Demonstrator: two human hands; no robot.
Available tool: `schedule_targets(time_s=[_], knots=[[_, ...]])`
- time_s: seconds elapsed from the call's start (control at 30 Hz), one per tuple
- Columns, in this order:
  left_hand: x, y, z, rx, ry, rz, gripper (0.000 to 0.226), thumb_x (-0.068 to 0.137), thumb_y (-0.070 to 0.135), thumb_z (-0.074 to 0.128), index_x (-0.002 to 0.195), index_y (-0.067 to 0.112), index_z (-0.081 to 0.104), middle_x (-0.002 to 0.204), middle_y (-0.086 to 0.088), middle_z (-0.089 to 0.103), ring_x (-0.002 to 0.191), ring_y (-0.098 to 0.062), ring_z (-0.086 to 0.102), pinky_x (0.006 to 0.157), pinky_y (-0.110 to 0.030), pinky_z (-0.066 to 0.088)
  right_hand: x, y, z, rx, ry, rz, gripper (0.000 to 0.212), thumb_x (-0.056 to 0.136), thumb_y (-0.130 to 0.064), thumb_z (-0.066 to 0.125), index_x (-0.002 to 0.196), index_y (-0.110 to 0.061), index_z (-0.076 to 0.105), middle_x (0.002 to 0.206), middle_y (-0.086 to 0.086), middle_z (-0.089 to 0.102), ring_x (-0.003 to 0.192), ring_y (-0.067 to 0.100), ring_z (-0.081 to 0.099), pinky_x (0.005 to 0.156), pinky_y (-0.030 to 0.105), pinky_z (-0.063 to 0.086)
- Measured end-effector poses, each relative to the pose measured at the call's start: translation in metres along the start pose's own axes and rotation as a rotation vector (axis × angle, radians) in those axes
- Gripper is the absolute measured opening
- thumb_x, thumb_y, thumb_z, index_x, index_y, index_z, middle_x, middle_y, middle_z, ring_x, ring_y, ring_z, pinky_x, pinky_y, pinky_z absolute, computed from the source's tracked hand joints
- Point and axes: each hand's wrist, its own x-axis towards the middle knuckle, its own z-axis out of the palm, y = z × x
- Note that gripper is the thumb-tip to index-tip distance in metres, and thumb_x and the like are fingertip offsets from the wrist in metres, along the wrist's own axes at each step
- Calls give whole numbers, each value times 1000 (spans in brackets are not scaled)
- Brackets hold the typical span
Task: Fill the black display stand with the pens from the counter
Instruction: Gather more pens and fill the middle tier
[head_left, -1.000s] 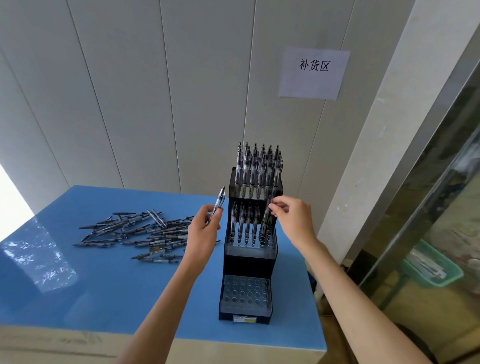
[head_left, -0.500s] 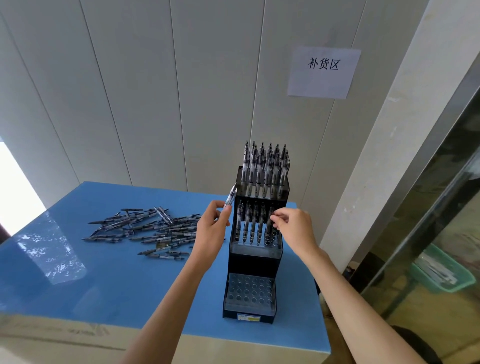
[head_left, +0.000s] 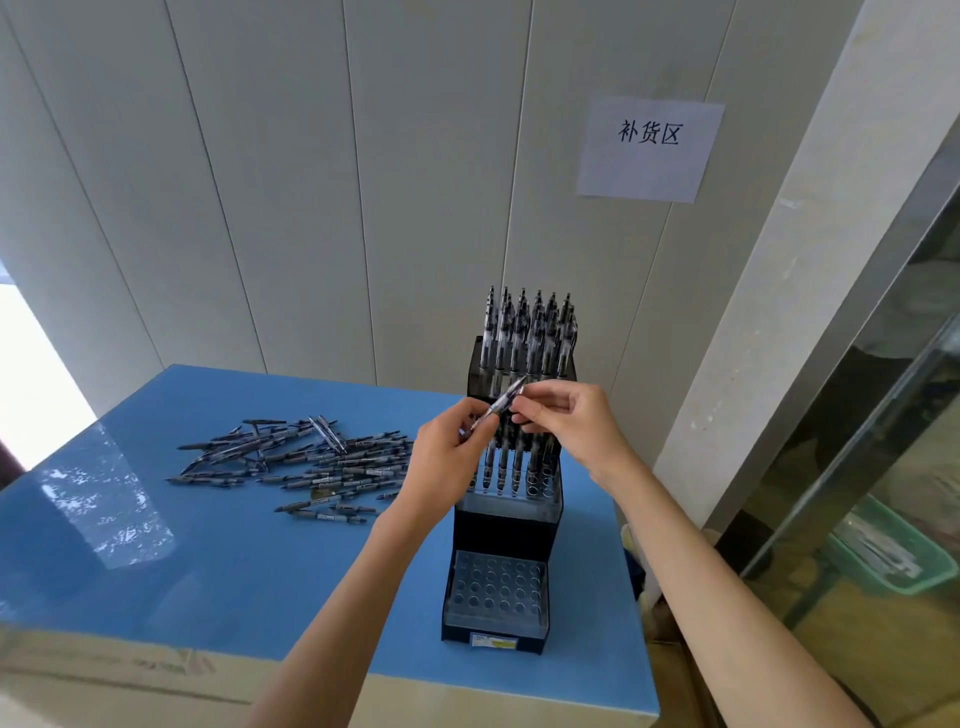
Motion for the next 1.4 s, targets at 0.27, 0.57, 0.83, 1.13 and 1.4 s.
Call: schedule_targets(time_s=[0.27,0.57,0.83,1.13,1.4], knots=[[2,5,-7,534,30,215,25,101,45,54,117,30,66,97,10,63,85,-11,61,68,-31,48,1,-1,-6,197,52,51,9,90,-2,69,97,-6,74,90,17,77,83,32,75,77,33,63],[9,-10,-43,865,-9,194,64,92,66,36,138,28,59,137,5,60,125,-22,55,102,-43,40,-2,20,-46,-344,291,-126,16,88,-3,73,90,-18,75,74,-2,75,68,16,73,75,35,63],[8,-13,-44,857,-28,145,51,99,57,50,140,28,58,141,5,59,128,-21,53,105,-44,38,-5,38,-46,-483,286,-142,10,88,-8,75,97,-11,78,78,-3,75,73,12,73,80,38,62],[6,-18,-47,849,-39,107,48,100,55,50,140,30,57,140,6,59,127,-20,54,104,-42,39,-7,44,-40,-553,256,-138,12,89,-11,75,100,-11,79,81,-5,75,75,8,73,82,37,61],[4,-22,-53,834,-47,77,47,100,54,51,140,30,58,140,5,60,126,-21,55,103,-44,43,-7,40,-42,-588,235,-142,10,88,-8,75,96,-10,79,74,-6,73,70,6,72,79,36,62]])
